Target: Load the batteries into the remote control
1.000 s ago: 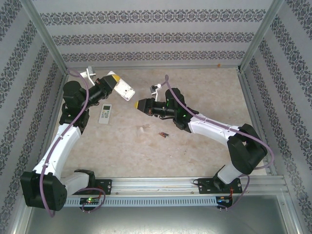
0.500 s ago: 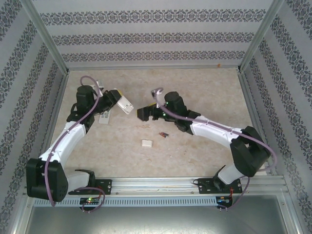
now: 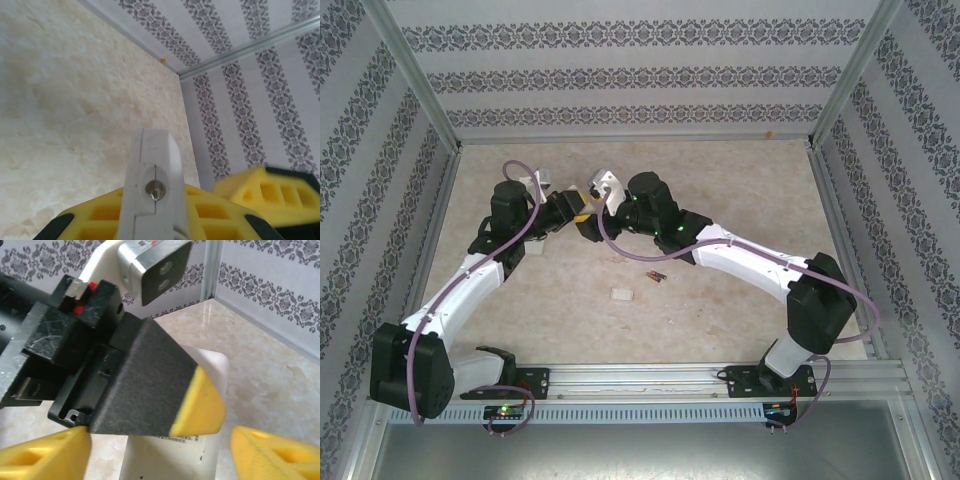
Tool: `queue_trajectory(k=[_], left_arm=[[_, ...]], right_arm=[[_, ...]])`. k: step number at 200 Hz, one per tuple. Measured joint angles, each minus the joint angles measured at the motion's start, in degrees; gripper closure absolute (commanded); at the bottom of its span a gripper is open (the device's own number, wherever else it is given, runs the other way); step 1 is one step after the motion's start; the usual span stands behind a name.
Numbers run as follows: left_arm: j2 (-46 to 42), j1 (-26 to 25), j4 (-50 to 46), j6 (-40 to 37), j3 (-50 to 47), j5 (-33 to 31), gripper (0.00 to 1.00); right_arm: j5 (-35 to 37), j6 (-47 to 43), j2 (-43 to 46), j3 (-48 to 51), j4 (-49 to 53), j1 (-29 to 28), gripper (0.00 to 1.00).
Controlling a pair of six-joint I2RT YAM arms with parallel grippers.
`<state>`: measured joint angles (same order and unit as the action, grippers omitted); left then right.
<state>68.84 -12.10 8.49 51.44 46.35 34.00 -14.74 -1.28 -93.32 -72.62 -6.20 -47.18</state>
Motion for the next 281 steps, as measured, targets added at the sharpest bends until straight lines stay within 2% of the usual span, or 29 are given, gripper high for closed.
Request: queue_trajectory(k=[12, 28, 42, 76, 107, 136, 141, 145, 156, 163, 170, 178, 192, 206, 233, 255, 281], left_arm=[[0.0, 0.0, 0.0, 0.0, -0.1, -0.3, 1.00], [-0.1, 0.0, 0.0, 0.0, -0.1, -0.4, 1.00], [-0.5, 0.0, -0.1, 0.0, -0.1, -0.6, 1.00], [-2.1, -0.6, 1.2, 0.0, 0.0, -0.3, 1.00], [-2.2, -0.6, 1.7, 0.0, 0.2, -0.1, 1.00], [-2.4, -0.5, 2.4, -0.1, 0.2, -0.9, 1.00], [-2.4, -0.5, 2.4, -0.1, 0.2, -1.0, 0.94], [-2.5, -0.5, 2.4, -0.2, 0.2, -1.1, 0.84], [-2.7, -0.5, 2.3, -0.4, 0.2, -1.4, 0.43], [-3.0, -0.6, 1.9, -0.7, 0.2, -1.4, 0.22], [-3.7, -0.6, 1.1, -1.1, 0.2, -1.6, 0.09], [-4.9, -0.7, -0.7, -2.0, 0.2, -2.7, 0.01], [-8.3, -0.7, -6.2, -4.8, 0.8, -6.7, 0.00], [-12.8, -0.7, -13.3, -8.0, 2.3, -13.4, 0.00], [-21.2, -0.7, -23.6, -14.1, 4.3, -24.6, 0.00], [-24.9, -0.7, -28.6, -17.3, 4.2, -27.9, 0.00], [-26.5, -0.7, -31.2, -18.6, 2.7, -28.7, 0.00]], right_arm=[[-0.3, 0.0, -0.2, -0.3, 0.3, -0.1, 0.30], [-0.3, -0.2, -0.3, -0.5, 0.6, -0.1, 0.13], [-0.5, -0.5, -0.3, -0.5, 0.9, 0.5, 0.11], [-0.5, -0.7, -0.5, 1.3, 2.5, 0.4, 0.18], [-0.7, -0.1, -1.2, 2.0, 3.8, 0.1, 0.48], [-0.7, 1.4, -1.6, 0.9, 4.2, -0.1, 0.60], [-0.8, 1.3, -1.7, 0.7, 4.4, -0.1, 0.61], [-0.9, 1.3, -1.7, 0.6, 4.5, -0.1, 0.63], [-1.2, 0.8, -1.8, 0.4, 4.8, 0.2, 0.64], [-1.4, 0.2, -1.8, 0.3, 4.7, 0.2, 0.65], [-1.6, -0.6, -1.8, 0.3, 4.7, 0.5, 0.65], [-2.2, -2.0, -1.9, 0.3, 5.0, 1.1, 0.66], [-3.1, -7.0, -2.0, 0.2, 7.2, 3.0, 0.66], [-3.3, -14.4, -3.1, -1.0, 11.3, 5.2, 0.66], [-2.5, -30.1, -10.4, -7.5, 23.1, 7.9, 0.66], [-2.0, -41.0, -17.4, -11.9, 31.1, 7.6, 0.65], [-2.0, -48.7, -23.4, -14.7, 36.9, 6.4, 0.64]])
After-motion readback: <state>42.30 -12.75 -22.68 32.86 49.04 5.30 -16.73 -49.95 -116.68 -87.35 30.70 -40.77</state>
